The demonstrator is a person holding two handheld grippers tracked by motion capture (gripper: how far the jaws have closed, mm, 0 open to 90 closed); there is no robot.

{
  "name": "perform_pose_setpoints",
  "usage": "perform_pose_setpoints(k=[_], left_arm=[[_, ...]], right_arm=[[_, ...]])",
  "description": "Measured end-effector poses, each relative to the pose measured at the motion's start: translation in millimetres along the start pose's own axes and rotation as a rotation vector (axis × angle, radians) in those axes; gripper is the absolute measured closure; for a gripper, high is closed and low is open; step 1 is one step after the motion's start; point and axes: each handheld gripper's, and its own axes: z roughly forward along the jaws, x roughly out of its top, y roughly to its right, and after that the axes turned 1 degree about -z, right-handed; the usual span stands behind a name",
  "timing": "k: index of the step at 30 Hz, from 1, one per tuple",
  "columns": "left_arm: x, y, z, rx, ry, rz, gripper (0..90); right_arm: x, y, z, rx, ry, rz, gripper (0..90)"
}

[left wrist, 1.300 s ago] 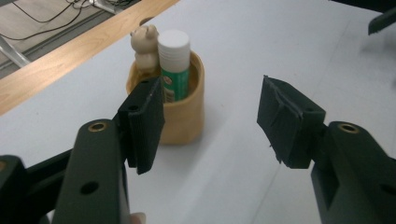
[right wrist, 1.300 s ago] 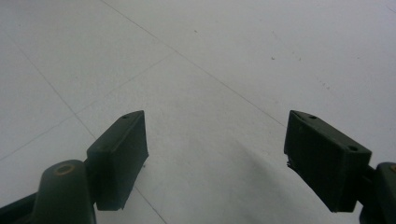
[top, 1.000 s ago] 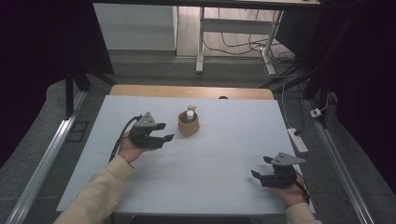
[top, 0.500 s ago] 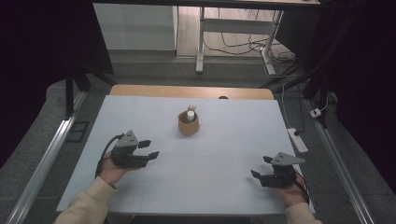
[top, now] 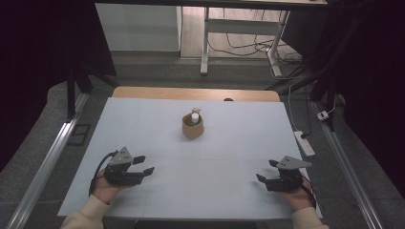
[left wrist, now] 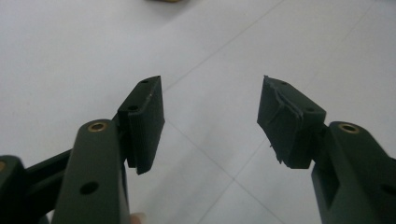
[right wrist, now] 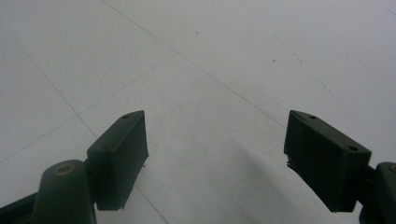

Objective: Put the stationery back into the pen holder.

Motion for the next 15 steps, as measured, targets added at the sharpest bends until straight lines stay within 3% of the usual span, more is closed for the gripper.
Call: perform_pose_setpoints(k=[15], left_arm=[[-5.1, 0.2, -4.4, 0.017, 0.009, -0.009, 40.9]], right_arm=[[0.8, -0.9, -1.4, 0.003, 0.015, -0.006, 21.4]])
